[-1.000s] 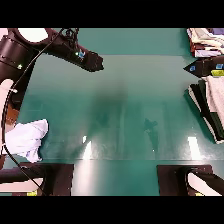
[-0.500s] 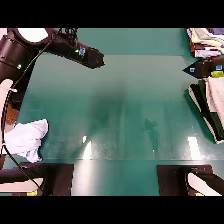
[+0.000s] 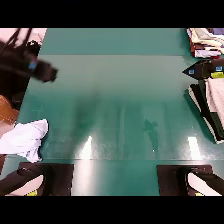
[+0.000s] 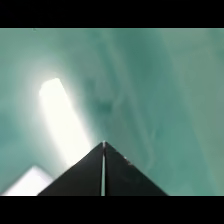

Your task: Fold the shirts.

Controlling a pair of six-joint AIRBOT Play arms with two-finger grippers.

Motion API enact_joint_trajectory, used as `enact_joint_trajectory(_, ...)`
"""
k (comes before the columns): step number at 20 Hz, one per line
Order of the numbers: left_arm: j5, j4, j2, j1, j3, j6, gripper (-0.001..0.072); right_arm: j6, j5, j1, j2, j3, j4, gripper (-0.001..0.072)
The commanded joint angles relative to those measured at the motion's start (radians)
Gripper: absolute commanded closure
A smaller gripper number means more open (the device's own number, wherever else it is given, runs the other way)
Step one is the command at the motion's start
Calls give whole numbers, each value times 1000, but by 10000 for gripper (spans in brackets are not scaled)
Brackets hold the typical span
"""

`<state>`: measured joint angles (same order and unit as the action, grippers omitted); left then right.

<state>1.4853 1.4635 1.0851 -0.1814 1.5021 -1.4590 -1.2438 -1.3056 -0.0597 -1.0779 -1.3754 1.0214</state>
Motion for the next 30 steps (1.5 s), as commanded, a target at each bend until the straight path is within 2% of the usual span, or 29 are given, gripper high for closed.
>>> enact_joint_trajectory(1,58,110,-192,148,-275,-11,684,0,-3,0,0,-1,0,697)
enact_joint_trajectory(2,74,128,-222,187,-351,-14,683,0,-3,0,0,-1,0,697)
enact_joint_trajectory(3,92,152,-237,224,-427,-38,559,0,-3,0,0,-1,0,697)
enact_joint_trajectory(4,109,178,-238,253,-488,-65,228,0,-3,0,0,-1,0,697)
enact_joint_trajectory(5,105,206,-240,280,-558,-91,38,0,-3,0,0,-1,0,697)
enact_joint_trajectory(10,-22,247,-240,340,-827,-111,43,0,5,0,0,0,0,697)
enact_joint_trajectory(14,-89,248,-240,340,-914,-141,45,0,21,0,0,0,0,697)
enact_joint_trajectory(15,-90,248,-241,340,-913,-151,129,0,21,0,0,0,0,697)
enact_joint_trajectory(16,-90,247,-241,340,-913,-150,428,0,21,0,0,0,0,697)
enact_joint_trajectory(17,-90,246,-241,340,-913,-150,659,0,21,0,0,0,0,697)
enact_joint_trajectory(18,-90,246,-241,340,-912,-149,684,0,22,0,0,0,0,697)
enact_joint_trajectory(20,-69,243,-241,340,-875,-149,685,0,23,0,0,0,0,697)
enact_joint_trajectory(22,-15,224,-253,340,-745,-138,686,0,29,0,0,0,-2,697)
enact_joint_trajectory(26,84,84,-253,339,-262,-129,686,0,53,0,1,-46,-1,697)
enact_joint_trajectory(30,88,-130,-253,339,137,-131,687,0,123,0,1,-178,0,697)
